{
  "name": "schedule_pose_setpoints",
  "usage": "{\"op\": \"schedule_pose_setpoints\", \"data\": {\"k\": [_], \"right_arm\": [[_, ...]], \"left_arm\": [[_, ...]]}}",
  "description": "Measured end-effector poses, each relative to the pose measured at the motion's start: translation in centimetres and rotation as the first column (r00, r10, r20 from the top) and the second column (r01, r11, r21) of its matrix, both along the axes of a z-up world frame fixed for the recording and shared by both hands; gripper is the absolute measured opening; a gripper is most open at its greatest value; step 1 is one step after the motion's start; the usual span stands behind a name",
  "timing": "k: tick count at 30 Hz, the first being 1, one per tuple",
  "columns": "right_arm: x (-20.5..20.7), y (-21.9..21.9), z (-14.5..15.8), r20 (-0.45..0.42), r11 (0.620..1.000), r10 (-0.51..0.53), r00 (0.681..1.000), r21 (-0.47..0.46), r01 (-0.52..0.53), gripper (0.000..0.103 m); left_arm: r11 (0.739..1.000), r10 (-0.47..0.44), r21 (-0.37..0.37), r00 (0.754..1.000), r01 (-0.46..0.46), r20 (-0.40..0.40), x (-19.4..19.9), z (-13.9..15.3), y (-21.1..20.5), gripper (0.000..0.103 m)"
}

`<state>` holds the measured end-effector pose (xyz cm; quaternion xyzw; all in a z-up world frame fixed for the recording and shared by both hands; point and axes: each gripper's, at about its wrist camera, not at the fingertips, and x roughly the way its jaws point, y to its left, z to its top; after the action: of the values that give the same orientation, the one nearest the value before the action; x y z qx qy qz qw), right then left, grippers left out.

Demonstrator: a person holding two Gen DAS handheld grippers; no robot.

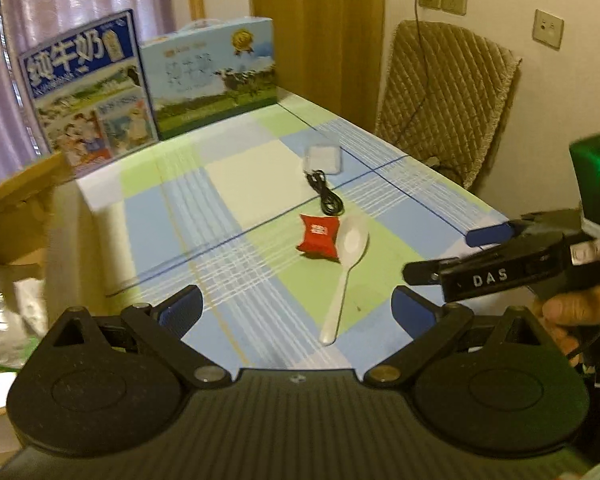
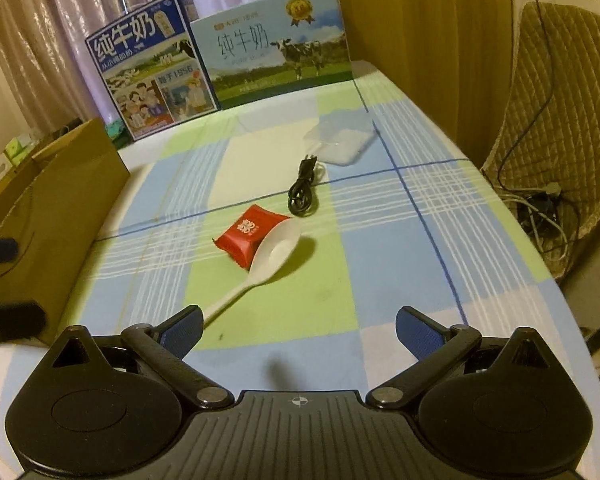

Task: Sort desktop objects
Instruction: 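Move both open grippers back over the red packet and white spoon, then close the right gripper on the white plastic spoon's bowl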

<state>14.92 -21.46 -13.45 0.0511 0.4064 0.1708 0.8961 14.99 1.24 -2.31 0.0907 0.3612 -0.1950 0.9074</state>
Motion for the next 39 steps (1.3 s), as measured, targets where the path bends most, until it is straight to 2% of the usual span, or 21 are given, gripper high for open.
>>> {"op": "schedule_pose_setpoints", "data": {"k": [5,10,17,23,28,30,32,33,37,39], "right_arm": [[2.0,1.4,-0.9,-0.007,1.000,0.027,1.000,-0.007,-0.027,0.084],[3.5,3.0,-2.1,-0.022,0.999,0.038,0.999,-0.025,-0.038,0.071],[5.2,4.9,-3.4,-0.027,0.997,0.052,0.998,-0.047,-0.053,0.064],[5.9,5.9,-4.1,0.014,0.990,0.071,0.997,-0.126,-0.069,0.061],[5.5,6.3,-4.4,0.033,0.970,0.106,0.994,-0.225,-0.096,0.054],[5.5,5.7,-4.4,0.027,0.971,0.091,0.995,-0.223,-0.083,0.052],[5.5,5.1,-4.2,0.020,0.972,0.071,0.997,-0.225,-0.065,0.042],[5.5,4.8,-4.2,0.020,0.974,0.058,0.998,-0.222,-0.052,0.033],[5.8,3.5,-4.0,0.012,0.982,0.021,1.000,-0.190,-0.019,0.011],[6.1,3.1,-3.9,0.000,0.986,0.010,1.000,-0.169,-0.010,0.005]], "left_arm": [[1.000,0.000,0.029,1.000,0.001,-0.029,1.5,-3.3,-0.2,0.098],[0.999,0.025,0.047,0.999,-0.023,-0.037,2.8,-5.0,0.5,0.098],[0.998,0.047,0.044,0.996,-0.044,-0.073,3.9,-6.2,1.1,0.098],[0.997,0.058,0.047,0.997,-0.055,-0.057,4.1,-6.1,1.3,0.098],[0.997,0.051,0.059,0.997,-0.047,-0.054,4.1,-6.2,1.0,0.098],[0.997,0.049,0.054,0.997,-0.046,-0.060,4.1,-6.3,0.9,0.098],[0.998,0.049,0.047,0.997,-0.046,-0.066,4.1,-6.4,0.9,0.098],[0.998,0.048,0.041,0.996,-0.046,-0.069,4.1,-6.4,0.8,0.098],[0.999,0.047,0.026,0.996,-0.045,-0.074,4.1,-6.4,0.7,0.098],[0.999,0.045,0.026,0.996,-0.043,-0.073,4.2,-6.4,0.7,0.098]]}}
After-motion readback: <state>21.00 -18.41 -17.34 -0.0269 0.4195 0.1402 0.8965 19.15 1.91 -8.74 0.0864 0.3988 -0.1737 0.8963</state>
